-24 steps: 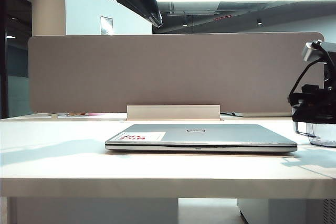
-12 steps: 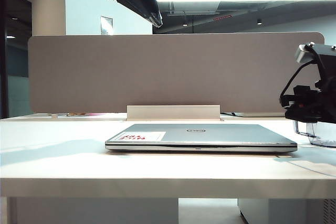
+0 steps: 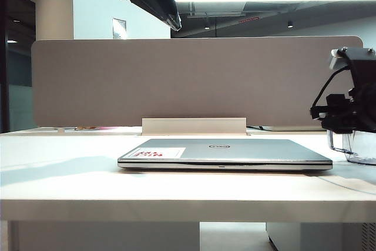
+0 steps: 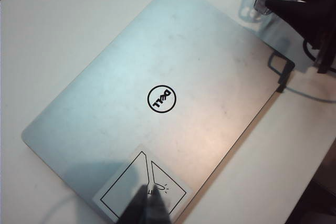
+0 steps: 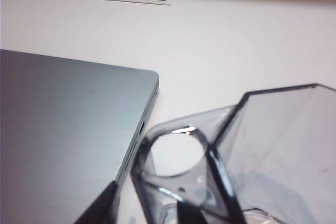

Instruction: Pick up the water cup and place it on the right side of the laptop.

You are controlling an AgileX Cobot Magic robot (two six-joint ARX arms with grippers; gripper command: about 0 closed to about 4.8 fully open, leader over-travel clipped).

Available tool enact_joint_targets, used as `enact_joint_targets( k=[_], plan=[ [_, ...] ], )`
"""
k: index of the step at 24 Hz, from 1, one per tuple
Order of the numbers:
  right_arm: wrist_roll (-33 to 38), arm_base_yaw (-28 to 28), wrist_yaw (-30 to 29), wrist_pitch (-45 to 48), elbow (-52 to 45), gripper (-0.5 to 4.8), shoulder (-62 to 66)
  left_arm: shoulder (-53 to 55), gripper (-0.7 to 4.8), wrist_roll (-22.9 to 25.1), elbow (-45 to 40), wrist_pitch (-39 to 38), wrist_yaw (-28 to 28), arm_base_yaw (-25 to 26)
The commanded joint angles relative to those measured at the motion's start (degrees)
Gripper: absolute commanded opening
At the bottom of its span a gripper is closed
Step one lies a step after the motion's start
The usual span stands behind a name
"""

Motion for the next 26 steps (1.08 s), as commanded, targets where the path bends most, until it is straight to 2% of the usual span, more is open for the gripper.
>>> enact_joint_targets(
  k=[1, 5, 7, 8, 9, 13, 16, 23, 26],
  plan=[
    [-0.1, 0.0, -0.2, 0.8, 2.1, 1.58, 2.4, -0.4, -0.03, 0.0, 0.2, 0.2, 0.0, 0.0],
    [-0.2, 0.0, 0.1, 1.2, 3.1, 1.55, 4.1, -0.4, -0.03, 0.0, 0.2, 0.0, 0.0, 0.0],
    [-0.2, 0.0, 0.3, 1.6, 3.1, 1.24, 4.2, -0.4, -0.03, 0.0, 0.2, 0.1, 0.0, 0.0],
    [-0.2, 0.0, 0.4, 1.9, 3.1, 0.8, 4.2, -0.4, -0.03, 0.0, 0.2, 0.1, 0.0, 0.0],
    [-0.2, 0.0, 1.2, 2.3, 3.1, 0.61, 4.2, -0.4, -0.03, 0.0, 0.2, 0.1, 0.0, 0.0],
    [-0.2, 0.0, 1.6, 3.1, 3.1, 0.48, 4.2, -0.4, -0.03, 0.0, 0.2, -0.1, -0.6, 0.0],
    [-0.2, 0.0, 1.1, 3.1, 3.0, -0.03, 4.2, -0.4, -0.03, 0.0, 0.2, -0.3, -1.0, 0.0],
    [-1.8, 0.0, 0.6, -2.1, 2.6, -0.02, 1.0, -0.4, -0.03, 1.7, 0.2, -0.1, -1.0, 0.0],
    [-3.4, 0.0, -4.7, -5.7, 2.6, -0.02, -3.5, -0.4, -0.03, 1.7, 0.2, 0.4, -0.9, 0.3]
  ],
)
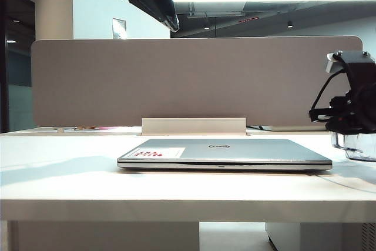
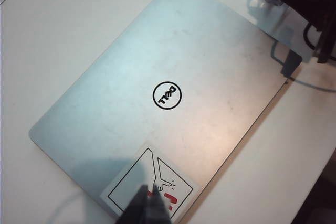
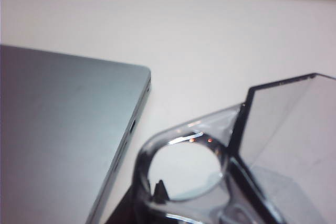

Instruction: Pick up the water cup and place it on the right side of the laptop.

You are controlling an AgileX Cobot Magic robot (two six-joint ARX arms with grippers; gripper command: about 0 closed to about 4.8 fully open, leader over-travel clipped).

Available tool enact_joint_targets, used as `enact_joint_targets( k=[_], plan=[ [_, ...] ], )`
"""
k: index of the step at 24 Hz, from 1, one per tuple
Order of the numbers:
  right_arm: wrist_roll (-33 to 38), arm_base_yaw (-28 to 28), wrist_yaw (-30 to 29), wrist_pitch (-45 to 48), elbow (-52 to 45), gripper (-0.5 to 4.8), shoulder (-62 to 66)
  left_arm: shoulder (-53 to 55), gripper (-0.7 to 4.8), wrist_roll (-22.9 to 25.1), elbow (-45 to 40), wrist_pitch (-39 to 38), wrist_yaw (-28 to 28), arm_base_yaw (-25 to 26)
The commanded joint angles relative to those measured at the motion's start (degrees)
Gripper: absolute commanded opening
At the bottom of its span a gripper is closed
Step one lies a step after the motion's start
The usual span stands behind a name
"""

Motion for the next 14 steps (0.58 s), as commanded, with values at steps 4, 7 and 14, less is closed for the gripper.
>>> enact_joint_targets(
  k=[4, 7, 14],
  plan=[
    [-1.9, -0.6, -12.5, -5.3, 0.2, -0.02, -10.9, -0.4, -0.03, 1.4, 0.2, 0.7, 0.2, 0.2],
    [-0.9, -4.6, -21.8, -8.4, 0.2, -0.02, -14.4, -0.4, -0.03, 1.6, 0.2, 0.5, 0.2, 0.2],
    [11.0, -20.3, -44.7, -14.1, 0.2, -0.02, -16.9, -0.3, -0.03, 1.9, 0.2, 0.9, 0.3, 0.2]
  ],
)
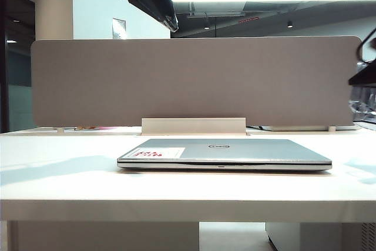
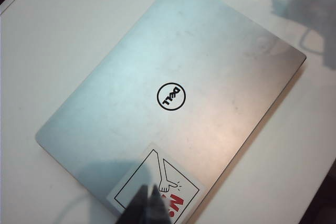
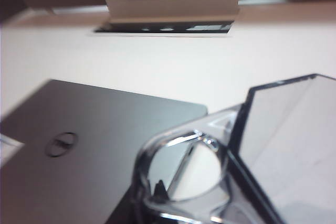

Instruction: Pick up the water cup and place it on the right side of the laptop.

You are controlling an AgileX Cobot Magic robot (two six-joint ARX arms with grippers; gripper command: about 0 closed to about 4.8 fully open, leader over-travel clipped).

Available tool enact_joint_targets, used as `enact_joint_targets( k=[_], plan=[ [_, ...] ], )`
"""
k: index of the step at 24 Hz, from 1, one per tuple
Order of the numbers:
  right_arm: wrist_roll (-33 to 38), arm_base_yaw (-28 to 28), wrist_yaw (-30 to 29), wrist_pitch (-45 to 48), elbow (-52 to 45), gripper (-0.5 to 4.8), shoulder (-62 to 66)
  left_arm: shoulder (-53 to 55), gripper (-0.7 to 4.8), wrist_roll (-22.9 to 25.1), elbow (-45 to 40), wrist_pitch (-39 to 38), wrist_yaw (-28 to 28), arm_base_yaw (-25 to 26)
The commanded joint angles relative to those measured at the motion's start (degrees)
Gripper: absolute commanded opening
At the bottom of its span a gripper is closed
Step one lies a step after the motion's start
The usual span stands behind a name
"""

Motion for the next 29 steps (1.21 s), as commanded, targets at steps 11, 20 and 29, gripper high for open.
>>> enact_joint_targets(
  k=[11, 20, 29],
  plan=[
    [-11.9, -4.9, -16.7, -9.2, 0.3, -0.02, -0.3, -0.1, -0.03, 0.3, -1.5, 1.7, 0.2, -0.1],
    [-25.7, -3.1, -14.1, -19.1, 0.3, -0.02, -0.2, 0.0, -0.03, 0.3, -1.5, 2.6, 0.2, -0.1],
    [-31.9, 0.9, -5.9, -22.0, 0.3, -0.01, -0.1, 0.0, -0.03, 0.3, -1.5, 2.7, 0.2, -0.1]
  ],
)
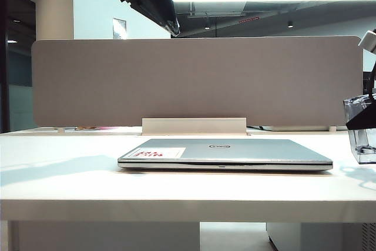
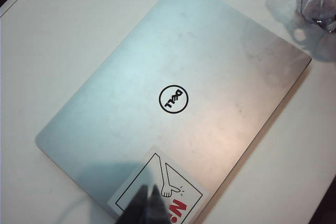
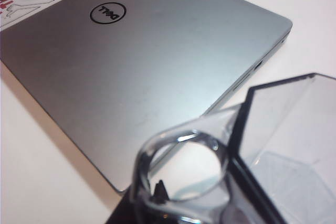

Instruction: Pick up the water cup and place it on the right side of the laptop.

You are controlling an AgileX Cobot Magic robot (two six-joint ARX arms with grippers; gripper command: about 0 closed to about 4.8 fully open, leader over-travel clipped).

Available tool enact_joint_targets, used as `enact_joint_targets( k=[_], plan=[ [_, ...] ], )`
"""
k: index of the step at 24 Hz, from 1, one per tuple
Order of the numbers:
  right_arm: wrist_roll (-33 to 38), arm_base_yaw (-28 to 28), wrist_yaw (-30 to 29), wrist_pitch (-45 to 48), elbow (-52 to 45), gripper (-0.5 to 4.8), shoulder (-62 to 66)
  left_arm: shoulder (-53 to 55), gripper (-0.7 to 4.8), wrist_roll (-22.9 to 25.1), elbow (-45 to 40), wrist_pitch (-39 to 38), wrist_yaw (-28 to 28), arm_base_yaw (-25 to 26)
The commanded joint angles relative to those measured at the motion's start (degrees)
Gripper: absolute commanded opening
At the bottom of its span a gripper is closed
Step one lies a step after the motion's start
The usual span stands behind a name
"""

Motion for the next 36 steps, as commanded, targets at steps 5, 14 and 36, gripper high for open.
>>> enact_joint_targets(
  k=[5, 14, 36],
  plan=[
    [-0.3, 0.0, -0.5, 1.7, 0.3, -0.01, 1.7, -0.2, -0.03, 0.2, 0.0, 0.9, 0.2, -0.1],
    [-0.3, 0.6, -0.4, 8.5, 0.3, -0.01, 5.0, -0.2, -0.03, 0.2, 0.0, 2.0, 0.2, -0.1],
    [3.6, 0.4, -0.3, 11.0, 0.3, 0.14, 10.5, -0.2, -0.03, 0.3, 0.0, 1.8, 0.2, -0.1]
  ],
)
